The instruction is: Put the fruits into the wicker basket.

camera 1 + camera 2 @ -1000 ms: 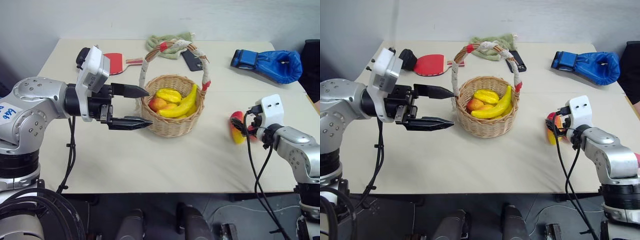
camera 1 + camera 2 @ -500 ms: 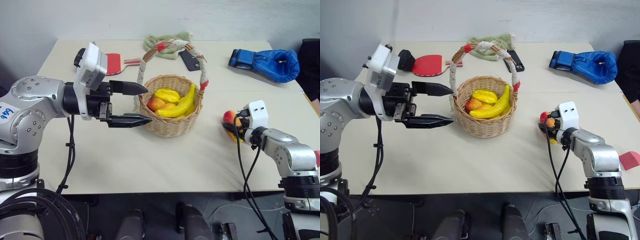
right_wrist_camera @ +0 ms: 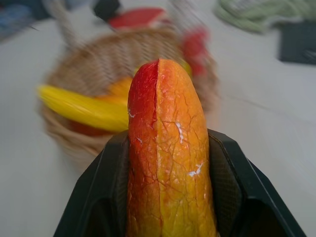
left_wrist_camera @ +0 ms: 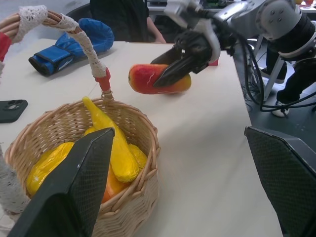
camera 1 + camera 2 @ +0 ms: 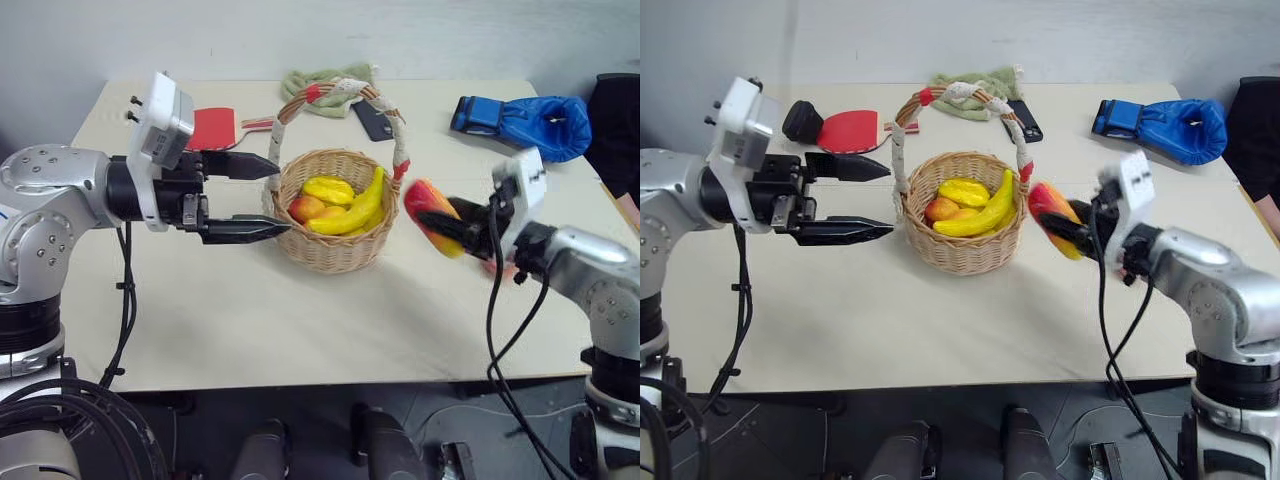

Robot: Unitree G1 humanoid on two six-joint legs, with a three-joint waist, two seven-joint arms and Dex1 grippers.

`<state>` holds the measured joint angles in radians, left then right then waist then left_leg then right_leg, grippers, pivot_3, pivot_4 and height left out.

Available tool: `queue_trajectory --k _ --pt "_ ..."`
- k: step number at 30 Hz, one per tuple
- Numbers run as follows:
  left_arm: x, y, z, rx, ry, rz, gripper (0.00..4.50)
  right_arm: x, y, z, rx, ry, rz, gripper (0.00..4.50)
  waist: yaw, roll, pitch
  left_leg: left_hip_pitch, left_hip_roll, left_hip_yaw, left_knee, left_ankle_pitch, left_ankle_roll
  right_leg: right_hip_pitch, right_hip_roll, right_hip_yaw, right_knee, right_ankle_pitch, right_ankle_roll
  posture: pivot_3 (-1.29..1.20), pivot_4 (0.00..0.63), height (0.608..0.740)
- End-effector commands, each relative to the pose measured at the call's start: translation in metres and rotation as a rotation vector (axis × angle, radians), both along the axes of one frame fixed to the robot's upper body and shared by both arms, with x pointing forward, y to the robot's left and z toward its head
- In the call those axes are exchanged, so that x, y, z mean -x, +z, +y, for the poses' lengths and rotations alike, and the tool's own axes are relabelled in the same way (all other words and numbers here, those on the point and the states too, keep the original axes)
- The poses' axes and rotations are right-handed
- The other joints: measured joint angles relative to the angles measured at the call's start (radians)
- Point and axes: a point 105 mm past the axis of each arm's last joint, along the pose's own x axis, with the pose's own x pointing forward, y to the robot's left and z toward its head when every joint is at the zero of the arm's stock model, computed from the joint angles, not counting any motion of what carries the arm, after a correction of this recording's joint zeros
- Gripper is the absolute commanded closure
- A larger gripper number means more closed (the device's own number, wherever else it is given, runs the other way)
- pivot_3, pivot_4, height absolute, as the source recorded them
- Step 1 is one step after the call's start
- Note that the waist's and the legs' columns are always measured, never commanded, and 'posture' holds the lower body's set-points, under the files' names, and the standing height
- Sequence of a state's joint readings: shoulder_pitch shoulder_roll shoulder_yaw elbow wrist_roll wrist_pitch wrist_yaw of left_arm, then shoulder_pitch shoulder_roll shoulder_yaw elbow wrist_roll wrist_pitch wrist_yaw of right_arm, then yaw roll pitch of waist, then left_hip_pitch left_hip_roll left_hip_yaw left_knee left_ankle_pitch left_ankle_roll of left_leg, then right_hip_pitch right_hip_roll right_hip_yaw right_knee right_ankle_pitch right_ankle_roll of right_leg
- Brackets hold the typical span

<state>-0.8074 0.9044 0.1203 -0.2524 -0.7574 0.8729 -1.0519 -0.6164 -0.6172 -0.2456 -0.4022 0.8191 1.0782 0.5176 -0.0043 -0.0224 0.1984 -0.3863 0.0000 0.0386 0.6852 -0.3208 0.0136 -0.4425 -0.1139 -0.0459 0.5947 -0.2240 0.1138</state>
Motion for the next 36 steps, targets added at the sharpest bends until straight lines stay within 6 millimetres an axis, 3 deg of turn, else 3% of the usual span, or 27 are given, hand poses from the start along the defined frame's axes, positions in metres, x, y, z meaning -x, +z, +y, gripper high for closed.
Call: queue_trajectory --k 1,6,12,13,15,19,20,22,26,28,32,36 --pt "0.002 0.011 0.006 0.008 0.015 -0.054 0.05 0.001 0.018 0.035 -0.037 0.087 -0.034 2.77 0.0 0.0 0.0 0.0 0.0 0.0 0.0 0.0 0.0 0.0 0.0 0.0 0.0 0.0 0.0 0.0 0.15 0.74" --pt "0.002 0.014 0.003 0.006 0.008 -0.069 0.05 -0.021 0.017 0.069 0.011 0.1 -0.034 2.77 0.002 0.0 0.0 -0.001 -0.001 0.0 0.0 0.0 0.0 -0.001 0.0 0.0 0.0 0.0 0.0 0.0 0.15 0.74" --pt "0.004 0.015 0.002 0.006 0.007 -0.082 0.05 -0.055 0.025 0.082 0.006 0.017 -0.056 2.77 0.0 0.0 0.0 -0.003 -0.002 0.001 0.0 0.002 -0.003 -0.002 -0.001 0.0 -0.001 0.0 0.0 0.0 0.15 0.74" --pt "0.004 0.015 0.003 0.006 0.008 -0.083 0.05 -0.056 0.025 0.083 0.004 0.015 -0.056 2.05 0.001 0.0 0.0 -0.003 -0.002 0.001 -0.001 0.002 -0.003 -0.002 -0.001 0.0 -0.001 0.0 0.0 0.0 0.15 0.74" --pt "0.005 0.014 0.002 0.006 0.009 -0.084 0.05 -0.055 0.026 0.085 -0.007 0.029 -0.057 1.49 0.0 0.0 0.0 -0.004 -0.002 0.001 -0.001 0.002 -0.003 -0.002 -0.001 -0.001 -0.002 0.0 0.0 0.0 0.15 0.74" --pt "0.007 0.013 0.0 0.011 0.006 -0.08 0.05 -0.031 0.034 0.079 -0.049 0.119 -0.064 0.09 0.0 0.0 0.0 -0.004 -0.001 0.001 -0.001 0.001 -0.003 -0.003 -0.001 -0.001 -0.002 0.0 0.0 0.0 0.15 0.74" --pt "0.007 0.012 0.0 0.012 0.004 -0.079 0.05 -0.024 0.036 0.075 -0.056 0.136 -0.065 0.09 0.0 0.0 0.0 -0.004 -0.001 0.001 -0.001 0.001 -0.003 -0.003 -0.001 -0.001 -0.002 0.0 0.0 0.0 0.15 0.74" --pt "0.008 0.011 -0.001 0.015 -0.002 -0.074 0.05 -0.009 0.036 0.064 -0.063 0.161 -0.062 0.09 0.004 0.0 0.0 -0.004 -0.001 0.001 -0.001 0.001 -0.003 -0.003 -0.001 -0.001 -0.003 0.0 0.0 0.0 0.15 0.74" --pt "0.009 0.007 -0.011 0.035 -0.053 -0.055 0.05 0.025 0.016 -0.004 0.011 0.026 0.008 0.03 0.027 0.0 0.0 -0.005 -0.001 0.001 -0.001 0.001 -0.002 -0.002 -0.002 -0.003 -0.004 0.0 0.0 0.0 0.15 0.74" --pt "0.009 0.006 -0.012 0.039 -0.064 -0.051 0.05 0.031 0.01 -0.021 0.038 -0.04 0.033 0.03 0.027 0.0 0.0 -0.005 -0.002 0.002 -0.001 0.0 0.0 -0.002 -0.002 -0.002 -0.005 0.0 0.0 0.0 0.15 0.74" --pt "0.005 0.003 -0.021 0.053 -0.104 -0.038 0.05 0.026 -0.019 -0.089 0.185 -0.389 0.093 0.03 0.024 0.0 0.0 -0.002 -0.002 0.005 -0.001 -0.002 0.002 -0.001 -0.001 -0.001 -0.004 0.001 0.001 0.0 0.15 0.74" --pt "0.003 0.004 -0.029 0.06 -0.141 -0.042 0.05 0.01 -0.042 -0.135 0.168 -0.645 0.128 0.03 0.014 0.0 0.0 0.0 -0.001 0.013 -0.001 0.0 0.002 -0.001 -0.001 0.0 -0.003 0.002 0.0 0.0 0.15 0.74"
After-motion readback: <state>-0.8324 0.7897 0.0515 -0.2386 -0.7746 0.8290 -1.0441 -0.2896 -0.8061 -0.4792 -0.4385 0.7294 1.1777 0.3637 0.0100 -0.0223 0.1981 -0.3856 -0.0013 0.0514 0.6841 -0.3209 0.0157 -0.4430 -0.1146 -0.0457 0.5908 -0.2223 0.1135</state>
